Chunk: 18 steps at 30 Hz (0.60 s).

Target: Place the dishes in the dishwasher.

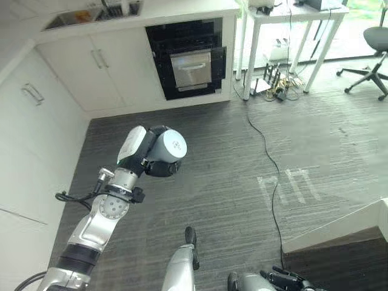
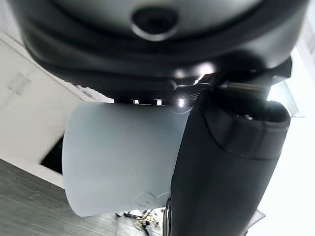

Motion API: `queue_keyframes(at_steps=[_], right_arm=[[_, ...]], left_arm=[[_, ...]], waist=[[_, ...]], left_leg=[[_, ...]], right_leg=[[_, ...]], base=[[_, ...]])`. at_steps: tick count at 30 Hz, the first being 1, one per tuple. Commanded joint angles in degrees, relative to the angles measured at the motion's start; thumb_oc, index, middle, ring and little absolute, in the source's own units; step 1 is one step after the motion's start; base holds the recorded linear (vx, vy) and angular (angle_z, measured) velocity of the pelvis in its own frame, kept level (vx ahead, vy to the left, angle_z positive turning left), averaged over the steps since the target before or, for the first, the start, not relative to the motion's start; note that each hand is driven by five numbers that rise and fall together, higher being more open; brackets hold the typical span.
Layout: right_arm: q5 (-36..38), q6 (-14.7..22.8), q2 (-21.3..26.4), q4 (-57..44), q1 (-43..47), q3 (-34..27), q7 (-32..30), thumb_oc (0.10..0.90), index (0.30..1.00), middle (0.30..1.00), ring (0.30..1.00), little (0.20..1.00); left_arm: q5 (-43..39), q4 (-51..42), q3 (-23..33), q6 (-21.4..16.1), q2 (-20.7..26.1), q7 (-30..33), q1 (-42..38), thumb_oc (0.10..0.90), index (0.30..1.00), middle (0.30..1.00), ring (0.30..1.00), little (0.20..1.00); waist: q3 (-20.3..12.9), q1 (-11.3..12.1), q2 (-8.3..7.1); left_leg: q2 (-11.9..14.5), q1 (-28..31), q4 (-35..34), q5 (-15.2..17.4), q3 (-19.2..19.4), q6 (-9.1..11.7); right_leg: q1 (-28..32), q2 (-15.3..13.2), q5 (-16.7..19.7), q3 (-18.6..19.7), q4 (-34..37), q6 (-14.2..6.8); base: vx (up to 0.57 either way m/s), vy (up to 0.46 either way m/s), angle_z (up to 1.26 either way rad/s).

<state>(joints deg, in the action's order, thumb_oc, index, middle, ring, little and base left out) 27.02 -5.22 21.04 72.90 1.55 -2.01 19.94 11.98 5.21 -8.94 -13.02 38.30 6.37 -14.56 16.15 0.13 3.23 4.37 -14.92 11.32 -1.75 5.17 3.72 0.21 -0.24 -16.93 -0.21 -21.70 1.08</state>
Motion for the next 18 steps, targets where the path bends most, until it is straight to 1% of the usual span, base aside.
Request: queue_keyframes(at_steps=[1, 2, 3, 4, 5, 6, 7, 8, 9, 10, 11, 12, 13, 14, 15, 16, 17, 18], right_arm=[[-0.3, -0.01, -0.87, -0.1, -2.89, 1.68, -0.83, 0.8, 0.9, 0.9, 0.9, 0.9], [-0.43, 0.05, -1.1, -0.29, -3.11, 1.39, -1.18, 0.8, 0.9, 0.9, 0.9, 0.9], [0.45, 0.65, -1.8, -0.67, -4.01, 0.53, -1.84, 0.8, 0.9, 0.9, 0.9, 0.9], [0.96, 0.9, -2.02, -0.78, -4.3, 0.2, -1.86, 0.8, 0.9, 0.9, 0.9, 0.9], [1.25, 1.2, -2.57, -1.21, -4.89, -0.3, -1.56, 0.8, 0.9, 0.9, 0.9, 0.9], [0.88, 1.15, -3.05, -1.53, -5.0, -0.56, -1.09, 0.8, 0.9, 0.9, 0.9, 0.9], [0.76, 1.04, -3.14, -1.54, -4.98, -0.51, -0.62, 0.8, 0.9, 0.9, 0.9, 0.9], [0.54, 1.11, -3.3, -1.35, -5.19, 0.07, 0.99, 0.8, 0.9, 0.9, 0.9, 0.9], [0.62, 1.28, -3.25, -1.29, -5.36, 0.27, 1.36, 0.8, 0.9, 0.9, 0.9, 0.9], [2.01, 1.92, -3.24, -1.09, -6.26, 0.68, 1.44, 0.8, 0.9, 0.9, 0.9, 0.9], [3.09, 2.02, -3.1, -0.91, -6.65, 0.8, 1.6, 0.8, 0.9, 0.9, 0.9, 0.9], [3.03, 2.16, -3.08, -0.31, -6.61, 0.04, 2.5, 0.8, 0.9, 0.9, 0.9, 0.9], [2.39, 2.47, -3.14, 0.12, -6.45, -0.71, 3.8, 0.8, 0.9, 0.9, 0.9, 0.9], [2.0, 2.76, -3.19, 0.19, -6.36, -1.27, 5.2, 0.8, 0.9, 0.9, 0.9, 0.9], [2.69, 2.9, -3.13, 0.11, -6.42, -1.1, 5.97, 0.8, 0.9, 0.9, 0.9, 0.9], [3.36, 2.92, -3.11, 0.19, -6.43, -0.83, 6.52, 0.8, 0.9, 0.9, 0.9, 0.9], [4.26, 2.65, -2.85, 0.16, -6.32, -0.02, 5.91, 0.8, 0.9, 0.9, 0.9, 0.9], [4.27, 2.65, -2.82, 0.15, -6.34, 0.01, 5.91, 0.8, 0.9, 0.9, 0.9, 0.9]], left_arm=[[-1.38, -4.99, 4.74, -5.56, 4.02, -0.21, -6.16, 0.4, 0.3, 0.3, 0.3, 0.3], [-1.78, -5.02, 4.5, -5.43, 4.39, -0.77, -6.68, 0.4, 0.3, 0.3, 0.3, 0.3], [-2.1, -4.77, 3.41, -5.51, 5.24, -1.91, -7.99, 0.4, 0.3, 0.3, 0.3, 0.3], [-2.03, -4.53, 2.96, -5.52, 5.51, -2.12, -8.45, 0.4, 0.3, 0.3, 0.3, 0.3], [-2.0, -4.14, 2.42, -5.46, 6.35, -2.5, -8.89, 0.4, 0.3, 0.3, 0.3, 0.3], [-0.91, -3.87, 2.13, -5.0, 7.22, -2.16, -8.99, 0.4, 0.3, 0.3, 0.3, 0.3], [0.17, -3.79, 1.9, -4.67, 7.83, -1.63, -8.99, 0.4, 0.3, 0.3, 0.3, 0.3], [0.81, -2.69, 0.93, -4.75, 9.79, 0.2, -9.27, 0.4, 0.3, 0.3, 0.3, 0.3], [1.03, -2.55, 0.58, -4.67, 10.08, 0.39, -9.66, 0.4, 0.3, 0.3, 0.3, 0.3], [1.79, -2.94, -0.62, -3.92, 9.8, 0.1, -11.33, 0.4, 0.3, 0.3, 0.3, 0.3], [2.83, -3.66, -0.66, -3.05, 8.92, -0.64, -11.87, 0.4, 0.3, 0.3, 0.3, 0.3], [3.38, -4.11, -0.8, -1.96, 8.64, -0.78, -12.15, 0.4, 0.3, 0.3, 0.3, 0.3], [3.42, -3.75, -0.65, -1.94, 9.06, -0.56, -12.07, 0.4, 0.3, 0.3, 0.3, 0.3], [3.43, -3.14, -0.15, -2.72, 9.68, -0.28, -11.44, 0.4, 0.3, 0.3, 0.3, 0.3], [3.28, -3.03, 0.23, -2.97, 9.87, -0.25, -10.95, 0.4, 0.3, 0.3, 0.3, 0.3], [3.03, -2.99, 0.14, -2.72, 9.84, -0.05, -10.68, 0.4, 0.3, 0.3, 0.3, 0.3], [3.34, -3.17, -0.19, -2.33, 9.12, 0.3, -9.79, 0.4, 0.3, 0.3, 0.3, 0.3], [3.36, -3.19, -0.15, -2.34, 9.1, 0.31, -9.72, 0.4, 0.3, 0.3, 0.3, 0.3]], waist=[[-6.73, -0.2, -0.05], [-7.09, -0.4, -0.09], [-7.48, -1.1, -0.42], [-7.5, -1.32, -0.06], [-7.42, -1.46, -0.47], [-7.36, -1.7, 0.42], [-7.26, -1.89, 0.68], [-6.19, -3.73, 1.36], [-5.89, -4.45, 1.31], [-5.0, -6.78, 0.68], [-4.55, -7.44, -0.85], [-4.49, -7.88, -2.27], [-4.64, -8.0, -2.59], [-5.21, -7.87, -2.78], [-5.55, -7.87, -2.91], [-6.16, -8.06, -2.95], [-6.96, -8.43, -2.57], [-6.91, -8.46, -2.5]], left_leg=[[-2.5, -3.05, 5.87, 5.26, 0.94, -1.87], [-2.86, -2.61, 5.87, 5.75, 1.06, -2.28], [-4.47, -0.77, 5.87, 7.82, 1.14, -3.94], [-4.63, -0.35, 5.87, 8.31, 0.93, -4.56], [-5.82, 1.08, 5.87, 9.85, 1.41, -5.95], [-5.44, 2.77, 5.87, 11.18, 1.79, -6.89], [-5.22, 3.66, 5.87, 11.88, 2.18, -7.12], [-4.44, 6.8, 5.87, 13.66, 2.76, -7.09], [-4.59, 7.5, 5.87, 14.1, 2.53, -7.0], [-5.35, 9.78, 5.87, 15.95, 1.08, -6.61], [-6.29, 11.46, 5.87, 17.32, 1.37, -6.36], [-6.77, 13.88, 5.87, 19.7, 2.45, -6.24], [-6.42, 15.34, 5.87, 21.15, 3.29, -6.2], [-6.44, 17.02, 5.87, 22.91, 3.73, -6.36], [-6.55, 17.98, 5.87, 23.52, 3.62, -6.34], [-6.57, 19.43, 5.87, 23.92, 3.05, -6.21], [-5.79, 21.64, 5.87, 24.02, 2.32, -5.57], [-5.7, 21.75, 5.87, 24.06, 2.31, -5.53]], right_leg=[[11.16, 0.28, -3.93, -3.07, 4.51, -5.28], [11.9, 0.14, -2.64, -3.48, 4.51, -5.72], [12.69, -1.33, 3.83, -5.51, 2.29, -7.82], [11.06, -1.55, 6.55, -6.24, -0.73, -8.61], [7.88, -3.09, 10.4, -7.62, -7.93, -10.86], [2.18, -4.16, 14.8, -9.34, -15.28, -12.38], [-0.65, -4.51, 15.25, -9.87, -17.23, -12.41], [-7.69, -2.42, 14.0, -11.11, -15.67, -11.68], [-8.92, -1.6, 13.9, -10.86, -13.41, -11.28], [-9.81, -1.49, 15.27, -9.84, 1.62, -10.25], [-13.32, -5.05, 14.34, -9.66, 4.51, -10.68], [-19.26, -9.88, 15.62, -9.13, 4.51, -13.12], [-21.31, -11.36, 16.02, -9.53, 4.51, -13.92], [-20.89, -11.53, 16.99, -9.64, 4.51, -13.97], [-19.99, -11.12, 17.17, -9.28, 4.51, -13.63], [-19.39, -10.27, 17.33, -8.4, 4.51, -13.08], [-18.14, -8.42, 16.44, -7.25, 4.51, -11.89], [-18.03, -8.35, 16.4, -7.29, 4.51, -11.86]], base=[[0.47, 0.236, -0.25], [0.57, 0.286, -0.22], [0.39, 0.207, -0.16], [0.44, 0.238, -0.08], [0.26, 0.171, 0.05], [0.25, 0.14, -0.2], [0.29, 0.035, -0.25], [0.25, -0.044, -0.42], [0.47, -0.235, -0.51], [0.46, -0.321, -0.25], [0.66, -0.453, 0.52], [0.59, -0.389, 1.09], [0.68, -0.401, 1.02], [0.56, -0.336, 0.41], [0.52, -0.322, 0.04], [0.52, -0.344, -0.3], [0.39, -0.261, -0.4], [0.44, -0.301, -0.03]])
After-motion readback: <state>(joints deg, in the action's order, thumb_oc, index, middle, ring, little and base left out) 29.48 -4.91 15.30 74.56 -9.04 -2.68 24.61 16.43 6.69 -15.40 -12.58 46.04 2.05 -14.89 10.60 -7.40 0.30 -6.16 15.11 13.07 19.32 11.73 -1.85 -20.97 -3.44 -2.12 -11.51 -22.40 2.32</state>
